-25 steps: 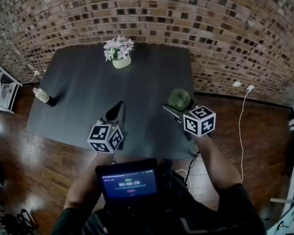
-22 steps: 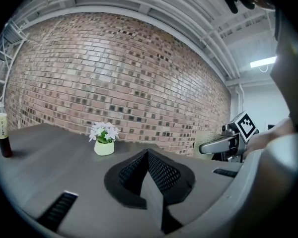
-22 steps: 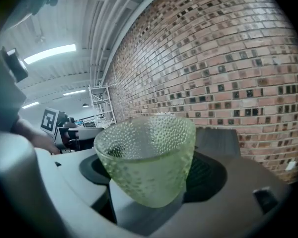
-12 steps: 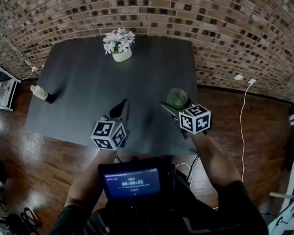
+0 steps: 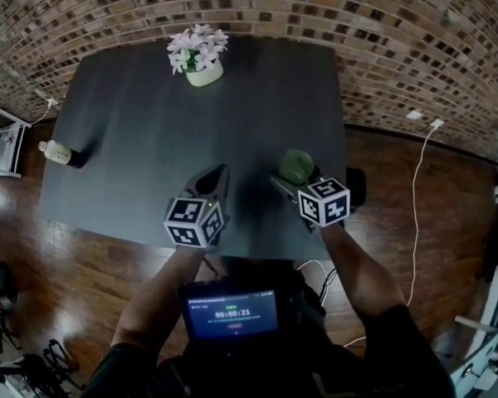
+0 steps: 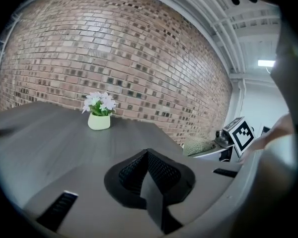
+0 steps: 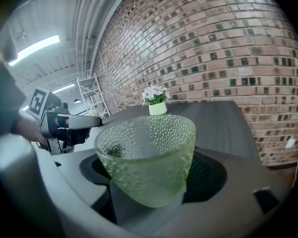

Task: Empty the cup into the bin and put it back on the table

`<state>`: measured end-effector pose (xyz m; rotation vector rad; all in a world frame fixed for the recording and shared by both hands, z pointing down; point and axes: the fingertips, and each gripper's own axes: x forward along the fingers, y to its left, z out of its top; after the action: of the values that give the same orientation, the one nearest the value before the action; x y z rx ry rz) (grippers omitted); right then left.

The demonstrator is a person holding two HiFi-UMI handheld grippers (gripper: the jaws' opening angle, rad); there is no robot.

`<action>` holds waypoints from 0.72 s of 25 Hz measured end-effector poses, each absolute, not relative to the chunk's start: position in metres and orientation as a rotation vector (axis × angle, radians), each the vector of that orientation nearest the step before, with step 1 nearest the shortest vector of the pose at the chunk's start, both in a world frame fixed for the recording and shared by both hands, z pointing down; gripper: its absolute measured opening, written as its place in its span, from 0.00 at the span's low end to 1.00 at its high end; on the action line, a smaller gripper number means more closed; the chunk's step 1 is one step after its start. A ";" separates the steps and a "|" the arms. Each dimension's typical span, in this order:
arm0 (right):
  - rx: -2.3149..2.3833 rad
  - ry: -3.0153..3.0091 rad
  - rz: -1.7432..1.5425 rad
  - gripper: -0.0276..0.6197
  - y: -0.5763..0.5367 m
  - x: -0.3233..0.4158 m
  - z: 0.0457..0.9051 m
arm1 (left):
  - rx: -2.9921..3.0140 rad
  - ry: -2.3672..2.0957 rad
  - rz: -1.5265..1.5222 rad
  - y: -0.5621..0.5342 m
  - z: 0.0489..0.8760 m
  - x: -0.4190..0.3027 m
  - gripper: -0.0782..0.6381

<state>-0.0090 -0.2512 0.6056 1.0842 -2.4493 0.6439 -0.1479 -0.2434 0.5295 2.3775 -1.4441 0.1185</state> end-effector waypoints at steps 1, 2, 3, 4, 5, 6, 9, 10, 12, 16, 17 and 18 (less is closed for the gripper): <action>1.084 -2.447 0.650 0.66 -0.254 -0.010 0.610 | 2.375 -1.439 0.133 -0.247 0.535 -0.146 0.10; 1.085 -2.443 0.662 0.66 -0.255 -0.012 0.615 | 2.368 -1.432 0.150 -0.249 0.541 -0.145 0.10; 1.086 -2.438 0.677 0.66 -0.254 -0.013 0.620 | 2.357 -1.425 0.166 -0.249 0.548 -0.143 0.10; 1.086 -2.434 0.691 0.66 -0.254 -0.014 0.625 | 2.347 -1.417 0.179 -0.250 0.554 -0.142 0.10; 1.086 -2.433 0.698 0.66 -0.254 -0.015 0.629 | 2.339 -1.411 0.189 -0.251 0.560 -0.141 0.10; 1.085 -2.435 0.698 0.66 -0.255 -0.016 0.632 | 2.334 -1.406 0.196 -0.252 0.565 -0.139 0.10; 1.070 -2.459 0.669 0.66 -0.262 -0.018 0.639 | 2.322 -1.402 0.217 -0.259 0.581 -0.137 0.10; 1.064 -2.465 0.657 0.66 -0.263 -0.019 0.642 | 2.315 -1.404 0.222 -0.262 0.585 -0.137 0.10; 1.063 -2.469 0.642 0.66 -0.268 -0.018 0.646 | 2.298 -1.411 0.227 -0.266 0.592 -0.138 0.10; 1.073 -2.476 0.643 0.66 -0.275 -0.019 0.652 | 2.283 -1.407 0.232 -0.273 0.603 -0.134 0.10; 1.070 -2.479 0.640 0.66 -0.276 -0.020 0.653 | 2.281 -1.407 0.234 -0.274 0.604 -0.134 0.10; 1.067 -2.481 0.634 0.66 -0.277 -0.021 0.654 | 2.279 -1.407 0.235 -0.276 0.606 -0.133 0.10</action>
<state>-0.0209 -0.2774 0.6539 1.0671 -2.4811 0.6337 -0.1334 -0.2755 0.6055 2.2791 -1.4069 0.2352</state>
